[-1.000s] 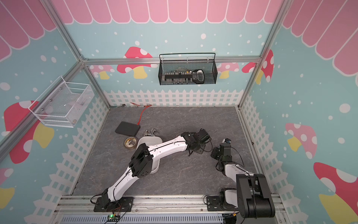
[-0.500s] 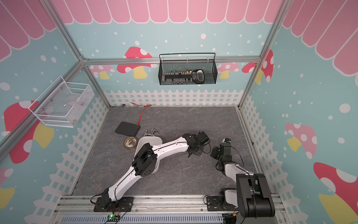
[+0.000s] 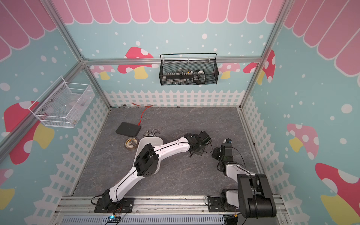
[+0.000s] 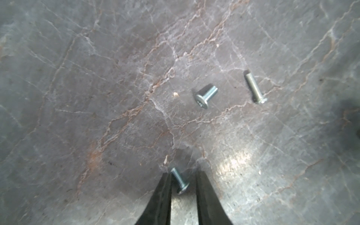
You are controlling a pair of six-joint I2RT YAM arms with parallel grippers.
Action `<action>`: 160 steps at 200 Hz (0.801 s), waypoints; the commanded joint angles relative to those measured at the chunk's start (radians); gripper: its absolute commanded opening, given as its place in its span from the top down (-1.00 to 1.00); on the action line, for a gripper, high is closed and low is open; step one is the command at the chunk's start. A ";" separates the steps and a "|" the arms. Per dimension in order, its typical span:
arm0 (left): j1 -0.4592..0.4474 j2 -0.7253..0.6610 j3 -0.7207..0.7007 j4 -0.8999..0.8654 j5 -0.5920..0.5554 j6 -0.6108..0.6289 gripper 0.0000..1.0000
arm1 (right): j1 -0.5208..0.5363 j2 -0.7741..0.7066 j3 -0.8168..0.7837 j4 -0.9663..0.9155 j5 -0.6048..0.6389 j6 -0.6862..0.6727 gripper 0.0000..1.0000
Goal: Put the screws on the desktop into the storage box
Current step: Pick up the screw from the center of the board.
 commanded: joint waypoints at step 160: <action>0.012 -0.060 -0.098 -0.032 -0.067 0.010 1.00 | -0.005 0.009 0.019 0.013 -0.008 -0.012 0.03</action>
